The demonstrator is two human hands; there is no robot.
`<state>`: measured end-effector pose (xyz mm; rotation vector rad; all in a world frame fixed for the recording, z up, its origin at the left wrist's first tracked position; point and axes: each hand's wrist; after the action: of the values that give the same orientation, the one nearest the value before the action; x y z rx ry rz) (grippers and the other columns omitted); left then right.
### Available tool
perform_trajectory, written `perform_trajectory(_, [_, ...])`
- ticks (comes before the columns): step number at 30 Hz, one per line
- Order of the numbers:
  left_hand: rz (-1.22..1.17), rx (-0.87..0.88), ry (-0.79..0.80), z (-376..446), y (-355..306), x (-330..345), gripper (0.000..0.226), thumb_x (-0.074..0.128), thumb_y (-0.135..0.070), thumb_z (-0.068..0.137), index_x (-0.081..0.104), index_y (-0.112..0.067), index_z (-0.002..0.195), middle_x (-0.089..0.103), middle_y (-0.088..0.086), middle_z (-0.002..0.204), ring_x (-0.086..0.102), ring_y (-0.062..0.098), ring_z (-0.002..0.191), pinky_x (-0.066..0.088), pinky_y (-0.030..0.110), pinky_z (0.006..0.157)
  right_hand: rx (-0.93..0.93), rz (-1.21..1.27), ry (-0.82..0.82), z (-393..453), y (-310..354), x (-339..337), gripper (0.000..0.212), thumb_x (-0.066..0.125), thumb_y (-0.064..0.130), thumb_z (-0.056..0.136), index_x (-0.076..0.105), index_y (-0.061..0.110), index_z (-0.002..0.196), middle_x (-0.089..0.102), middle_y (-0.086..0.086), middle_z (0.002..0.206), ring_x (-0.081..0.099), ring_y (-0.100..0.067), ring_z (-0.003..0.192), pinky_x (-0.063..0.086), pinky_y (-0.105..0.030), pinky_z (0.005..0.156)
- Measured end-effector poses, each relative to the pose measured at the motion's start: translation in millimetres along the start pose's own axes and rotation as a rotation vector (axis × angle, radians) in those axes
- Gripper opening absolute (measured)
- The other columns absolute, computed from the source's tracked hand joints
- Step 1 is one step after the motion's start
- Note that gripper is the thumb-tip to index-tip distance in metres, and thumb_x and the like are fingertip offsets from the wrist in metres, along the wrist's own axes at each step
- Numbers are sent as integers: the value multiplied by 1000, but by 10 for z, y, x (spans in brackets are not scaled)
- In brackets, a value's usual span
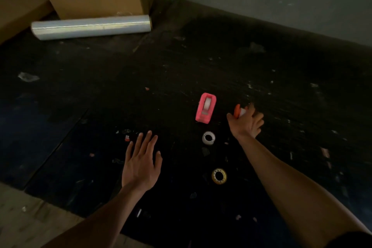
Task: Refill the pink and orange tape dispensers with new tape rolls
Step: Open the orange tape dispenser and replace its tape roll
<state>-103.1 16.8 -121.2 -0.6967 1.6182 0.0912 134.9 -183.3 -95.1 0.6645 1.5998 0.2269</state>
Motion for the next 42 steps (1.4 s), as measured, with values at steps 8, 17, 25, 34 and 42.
perform_trajectory(8, [-64,18,-27,-22,6,-26,54,31,-44,100,23,-31,152,9,-8,164,-1,10,151,5,43,124,72,260,159,36,-172,-86,70,77,29,74,44,20,135,48,-13,133,56,-34,115,51,-53,94])
perform_trajectory(17, [-649,-66,81,-107,-198,-282,40,52,-16,99,50,-34,134,51,1,144,58,19,121,46,45,104,-290,614,421,-772,-82,-516,92,66,5,88,9,41,151,43,8,125,61,-13,97,55,-32,77])
perform_trajectory(25, [-1105,61,225,-215,-831,-480,49,59,-21,97,47,-44,138,59,-15,127,65,8,111,58,31,86,-199,790,850,-1364,-207,-585,64,68,11,89,36,45,134,48,8,126,55,-9,104,50,-24,75])
perform_trajectory(34, [-1242,-33,414,-362,-794,-498,42,68,-21,89,58,-37,127,62,-3,128,68,15,108,56,46,94,-76,858,1116,-1433,-498,-630,54,58,16,96,41,39,142,58,-7,132,65,-24,113,58,-42,87])
perform_trajectory(42, [-1226,-49,503,-417,-773,-482,58,68,-16,90,48,-43,137,56,-3,130,64,21,113,61,40,83,-149,780,1080,-1474,-507,-600,59,61,6,92,45,43,136,60,-5,130,66,-20,112,58,-41,89])
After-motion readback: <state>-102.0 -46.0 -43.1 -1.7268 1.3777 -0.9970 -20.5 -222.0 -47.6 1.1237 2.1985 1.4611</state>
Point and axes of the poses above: each hand's wrist, its own z-axis towards the middle knuckle, its own x-axis out of the palm, y = z × x
